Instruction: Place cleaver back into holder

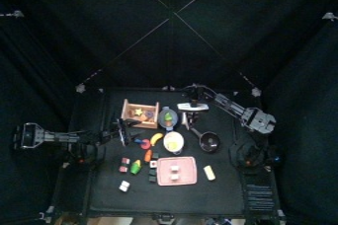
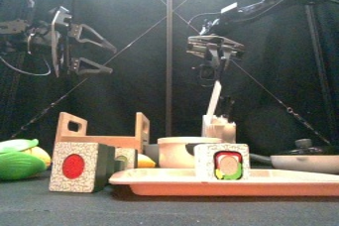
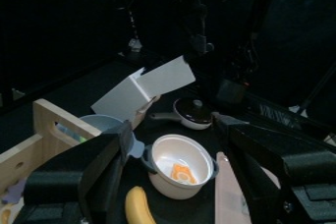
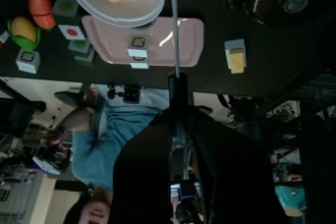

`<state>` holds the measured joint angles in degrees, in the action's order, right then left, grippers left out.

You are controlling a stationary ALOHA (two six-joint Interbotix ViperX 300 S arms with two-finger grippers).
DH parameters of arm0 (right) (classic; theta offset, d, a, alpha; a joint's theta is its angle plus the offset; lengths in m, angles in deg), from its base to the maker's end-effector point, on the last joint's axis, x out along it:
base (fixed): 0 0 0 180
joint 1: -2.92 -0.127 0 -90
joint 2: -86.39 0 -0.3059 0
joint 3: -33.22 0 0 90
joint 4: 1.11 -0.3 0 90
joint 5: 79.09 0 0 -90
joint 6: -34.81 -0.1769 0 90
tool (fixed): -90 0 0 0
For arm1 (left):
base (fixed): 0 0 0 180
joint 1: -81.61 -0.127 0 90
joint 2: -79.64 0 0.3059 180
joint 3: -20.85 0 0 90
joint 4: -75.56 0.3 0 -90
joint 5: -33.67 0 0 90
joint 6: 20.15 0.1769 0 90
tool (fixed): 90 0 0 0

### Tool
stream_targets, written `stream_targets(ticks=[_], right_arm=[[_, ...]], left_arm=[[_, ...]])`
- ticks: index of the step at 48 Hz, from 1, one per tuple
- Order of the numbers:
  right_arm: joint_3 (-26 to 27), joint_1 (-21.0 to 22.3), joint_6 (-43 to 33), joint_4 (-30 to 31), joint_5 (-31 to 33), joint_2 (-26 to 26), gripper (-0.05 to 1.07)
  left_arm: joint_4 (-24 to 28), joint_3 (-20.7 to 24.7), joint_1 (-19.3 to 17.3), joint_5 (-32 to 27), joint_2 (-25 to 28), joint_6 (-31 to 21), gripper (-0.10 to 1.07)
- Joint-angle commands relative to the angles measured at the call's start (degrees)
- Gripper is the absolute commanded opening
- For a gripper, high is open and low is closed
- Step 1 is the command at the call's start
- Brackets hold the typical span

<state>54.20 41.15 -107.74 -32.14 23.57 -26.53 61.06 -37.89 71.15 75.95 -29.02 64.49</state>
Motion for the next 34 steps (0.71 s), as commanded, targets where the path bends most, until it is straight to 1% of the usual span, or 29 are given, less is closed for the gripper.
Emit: stream_targets(ticks=[1, 13, 19, 34], right_arm=[[2.02, 1.05, -0.26, -1.14, 0.7, 1.41, 0.42], [3.43, 1.93, -2.29, -0.97, 0.79, 0.53, 0.42], [3.69, 1.85, -2.46, -1.05, 0.79, -0.97, 0.42], [8.26, 1.85, -3.78, -1.41, 1.41, -3.6, 0.42]], left_arm=[[0.18, 0.7, 0.09, 0.18, -0.09, 0.0, 0.98], [0.18, 0.62, 0.09, 0.18, -0.18, 0.0, 0.98], [0.18, 0.62, 0.09, -0.7, -0.88, 0.0, 0.98], [-0.18, -0.7, -0.09, -1.58, -3.25, -0.18, 0.98]])
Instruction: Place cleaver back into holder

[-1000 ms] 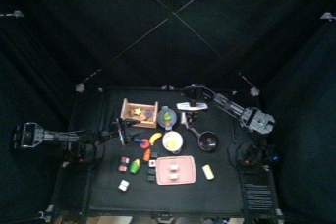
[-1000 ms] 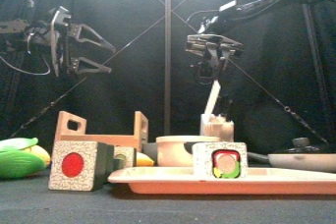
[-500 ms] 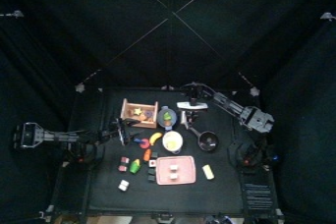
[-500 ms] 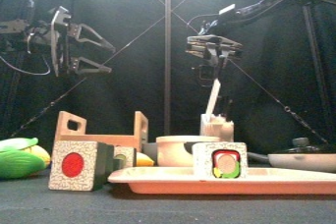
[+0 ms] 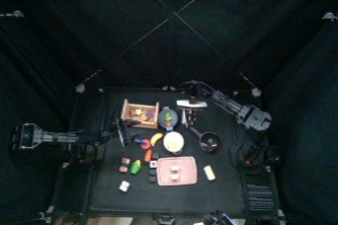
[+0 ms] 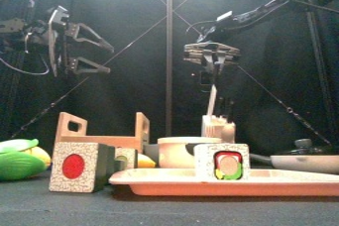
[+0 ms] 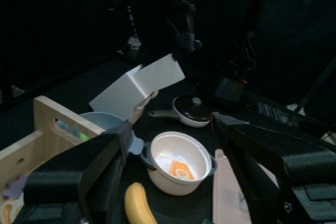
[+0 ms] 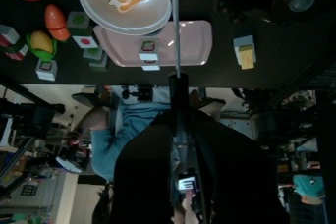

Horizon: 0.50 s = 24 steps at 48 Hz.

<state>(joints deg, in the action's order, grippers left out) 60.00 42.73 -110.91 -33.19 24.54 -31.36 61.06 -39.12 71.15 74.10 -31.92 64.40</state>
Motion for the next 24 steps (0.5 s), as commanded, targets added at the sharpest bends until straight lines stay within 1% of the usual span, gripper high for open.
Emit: stream_targets(ticks=[1, 10, 19, 24], right_arm=[[2.64, 0.26, -0.97, -0.35, 0.53, 1.05, 0.42], [3.6, 0.26, -0.7, 0.26, 0.62, 0.26, 0.45], [3.6, 0.18, -0.53, 1.49, 0.62, 0.26, 0.57], [3.43, 0.18, -0.44, 1.49, 0.62, 0.18, 0.62]], left_arm=[[-0.26, 0.44, -0.09, 0.18, -0.44, -0.09, 0.98], [-0.26, 0.09, -0.09, 0.26, -0.97, -0.09, 0.98], [-0.26, 0.09, 0.0, 0.18, -1.05, -0.09, 0.98], [-0.26, 0.0, 0.09, 0.18, -0.97, -0.09, 0.98]])
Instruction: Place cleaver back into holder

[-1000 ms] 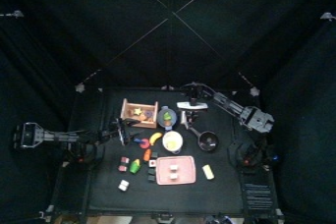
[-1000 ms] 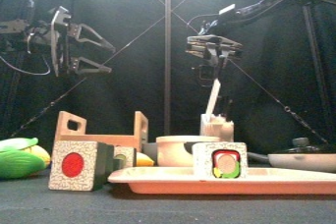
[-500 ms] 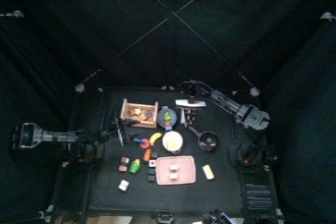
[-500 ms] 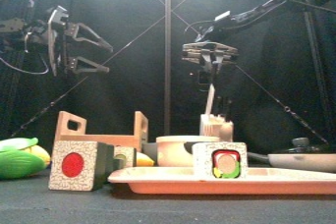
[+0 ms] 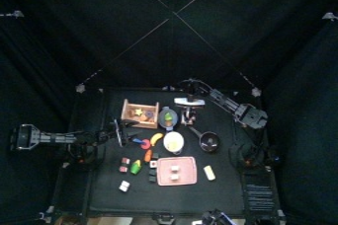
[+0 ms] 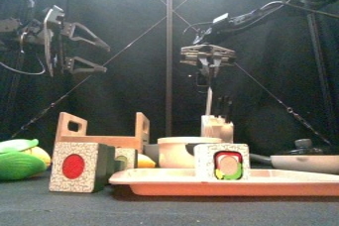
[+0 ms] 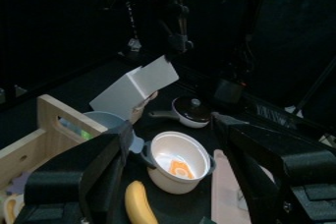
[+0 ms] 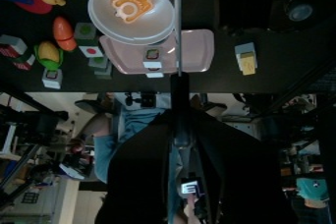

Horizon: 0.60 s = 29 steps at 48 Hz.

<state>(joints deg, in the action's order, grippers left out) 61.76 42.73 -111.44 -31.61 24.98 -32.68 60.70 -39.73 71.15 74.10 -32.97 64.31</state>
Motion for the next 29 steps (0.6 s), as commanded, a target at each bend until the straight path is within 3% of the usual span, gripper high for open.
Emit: stream_targets(ticks=[1, 29], right_arm=[[1.85, 0.18, 0.18, -0.09, 0.18, 1.49, 0.63], [5.01, 0.26, 0.44, 3.6, -1.32, 0.7, 0.64]], left_arm=[[0.09, 0.7, 0.09, 0.18, 0.09, 0.0, 0.98], [0.09, 0.7, 0.09, 0.09, 0.0, 0.0, 0.98]])
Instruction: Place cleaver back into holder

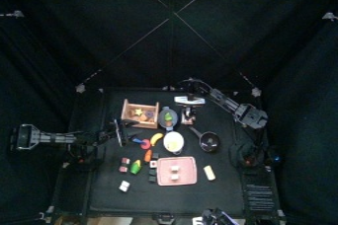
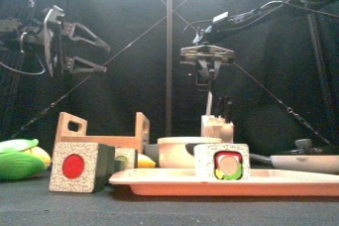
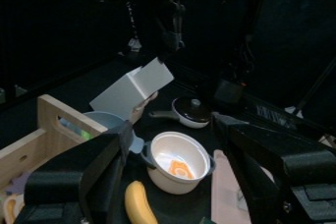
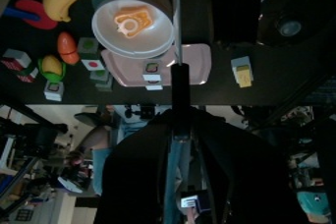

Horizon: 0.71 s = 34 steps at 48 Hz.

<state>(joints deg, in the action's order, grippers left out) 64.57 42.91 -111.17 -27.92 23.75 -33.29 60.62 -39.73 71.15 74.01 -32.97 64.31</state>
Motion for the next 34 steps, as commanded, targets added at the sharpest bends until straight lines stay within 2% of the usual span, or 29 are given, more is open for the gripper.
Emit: stream_targets(ticks=[1, 7, 17, 27, 34], right_arm=[[2.29, 0.09, 0.18, 0.0, -0.09, 1.32, 0.64], [2.9, 0.0, 0.18, 0.09, -0.09, 0.79, 0.67], [2.72, -0.09, 0.18, 0.09, 0.0, 0.7, 0.78], [2.9, -0.18, 0.53, 0.18, 1.49, 1.58, 0.79], [2.46, -2.72, 7.03, 0.53, 1.76, 4.75, 0.79]], left_arm=[[0.18, 0.62, 0.09, 0.26, 0.09, 0.0, 0.98], [0.18, 0.62, 0.09, 0.26, 0.09, 0.0, 0.98], [0.18, 0.7, 0.09, 0.18, 0.09, 0.0, 0.98], [0.18, 0.7, 0.09, 0.09, 0.0, 0.09, 0.98], [0.18, 0.7, 0.09, -0.35, 0.09, 0.09, 0.98]])
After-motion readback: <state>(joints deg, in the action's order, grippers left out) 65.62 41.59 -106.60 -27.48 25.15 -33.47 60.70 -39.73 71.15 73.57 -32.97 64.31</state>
